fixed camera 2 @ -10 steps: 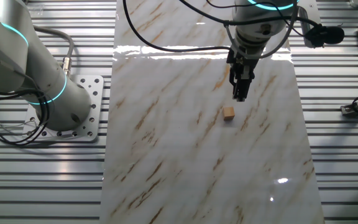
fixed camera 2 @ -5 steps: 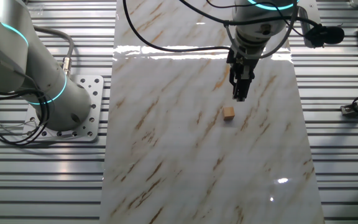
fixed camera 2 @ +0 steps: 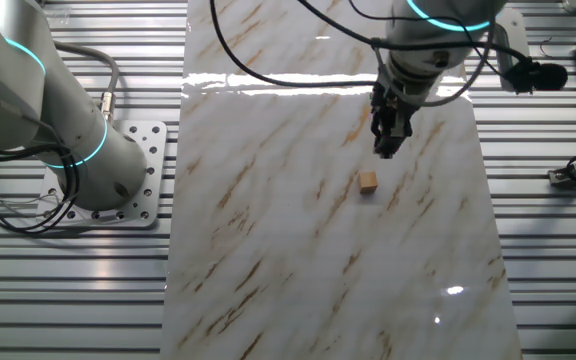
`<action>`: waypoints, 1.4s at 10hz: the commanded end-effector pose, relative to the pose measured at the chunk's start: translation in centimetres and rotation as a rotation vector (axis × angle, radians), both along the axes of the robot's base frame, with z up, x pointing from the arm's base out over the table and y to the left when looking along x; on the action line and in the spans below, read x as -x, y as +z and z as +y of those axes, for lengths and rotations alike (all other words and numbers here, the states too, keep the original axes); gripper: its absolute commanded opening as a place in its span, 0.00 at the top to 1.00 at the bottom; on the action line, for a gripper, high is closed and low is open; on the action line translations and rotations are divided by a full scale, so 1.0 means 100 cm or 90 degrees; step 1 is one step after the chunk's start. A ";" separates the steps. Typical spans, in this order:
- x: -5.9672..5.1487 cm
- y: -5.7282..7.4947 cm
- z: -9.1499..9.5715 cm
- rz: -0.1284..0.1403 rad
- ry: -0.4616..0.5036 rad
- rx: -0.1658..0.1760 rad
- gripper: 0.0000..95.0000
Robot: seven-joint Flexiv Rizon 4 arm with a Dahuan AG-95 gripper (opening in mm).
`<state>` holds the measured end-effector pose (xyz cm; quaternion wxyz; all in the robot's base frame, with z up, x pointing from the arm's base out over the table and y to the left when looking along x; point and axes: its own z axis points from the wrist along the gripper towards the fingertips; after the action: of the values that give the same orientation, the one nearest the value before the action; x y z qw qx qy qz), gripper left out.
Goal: Use the gripper to push the small block from left to right
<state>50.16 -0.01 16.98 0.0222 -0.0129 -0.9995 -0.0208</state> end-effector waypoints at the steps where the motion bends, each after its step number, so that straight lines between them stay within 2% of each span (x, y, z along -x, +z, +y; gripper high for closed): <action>1: 0.002 0.000 0.000 -0.004 0.004 0.006 1.00; 9: 0.001 0.000 0.000 -0.004 0.004 0.009 1.00; 14: 0.002 -0.007 -0.014 -0.005 0.014 0.012 1.00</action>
<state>49.87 -1.80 16.16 0.0190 0.0013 -0.9998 -0.0106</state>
